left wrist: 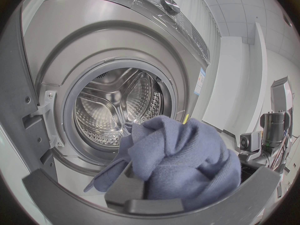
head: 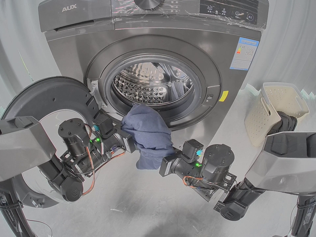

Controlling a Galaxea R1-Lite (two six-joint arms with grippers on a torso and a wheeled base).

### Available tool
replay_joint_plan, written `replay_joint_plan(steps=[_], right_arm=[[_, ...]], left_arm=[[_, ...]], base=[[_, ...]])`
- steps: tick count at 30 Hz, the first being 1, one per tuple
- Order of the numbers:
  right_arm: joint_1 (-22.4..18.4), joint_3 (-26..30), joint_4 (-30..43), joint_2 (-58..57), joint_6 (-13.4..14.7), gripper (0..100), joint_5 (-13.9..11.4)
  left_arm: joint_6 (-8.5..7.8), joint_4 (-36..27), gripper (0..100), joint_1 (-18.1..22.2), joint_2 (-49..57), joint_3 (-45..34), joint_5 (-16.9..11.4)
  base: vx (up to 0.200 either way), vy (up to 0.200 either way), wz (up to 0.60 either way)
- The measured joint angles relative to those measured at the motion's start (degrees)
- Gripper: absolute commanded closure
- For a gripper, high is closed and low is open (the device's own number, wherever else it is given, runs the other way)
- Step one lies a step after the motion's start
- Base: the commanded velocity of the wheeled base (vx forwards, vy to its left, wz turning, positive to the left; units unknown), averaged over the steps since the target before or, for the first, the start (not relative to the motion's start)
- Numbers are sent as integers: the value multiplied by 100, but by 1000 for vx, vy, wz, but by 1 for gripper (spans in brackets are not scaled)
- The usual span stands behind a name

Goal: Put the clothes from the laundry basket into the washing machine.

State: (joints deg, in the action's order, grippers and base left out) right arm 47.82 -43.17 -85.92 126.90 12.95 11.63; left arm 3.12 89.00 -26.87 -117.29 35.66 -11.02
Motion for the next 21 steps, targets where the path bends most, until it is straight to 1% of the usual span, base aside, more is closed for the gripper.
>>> replay_joint_plan(steps=[2,3,4,6,10,15,19,21], right_arm=[[0,-16,-40,0,-1,100,-4],[0,-18,-76,0,-1,0,-4],[0,-18,-101,-2,-1,0,-9],[7,-2,-108,-4,0,0,-17],[22,139,-119,-15,-1,0,-68],[83,662,-106,-24,-30,0,-189],[137,1029,-99,-37,-63,0,-230],[149,1150,-137,-99,-59,0,-233]], left_arm=[[76,-5,100,-26,41,1,0],[126,-5,100,-30,69,4,0],[177,-2,100,-37,98,6,0],[227,-5,100,-48,152,17,-1],[278,-7,100,-57,260,52,-9],[315,1,100,-57,364,133,-9],[333,4,100,-55,455,166,-9],[374,0,100,-44,522,168,-15]], base=[[0,0,0],[0,0,0],[0,0,0],[0,0,0],[0,0,0],[0,0,0],[0,0,0],[0,0,0]])
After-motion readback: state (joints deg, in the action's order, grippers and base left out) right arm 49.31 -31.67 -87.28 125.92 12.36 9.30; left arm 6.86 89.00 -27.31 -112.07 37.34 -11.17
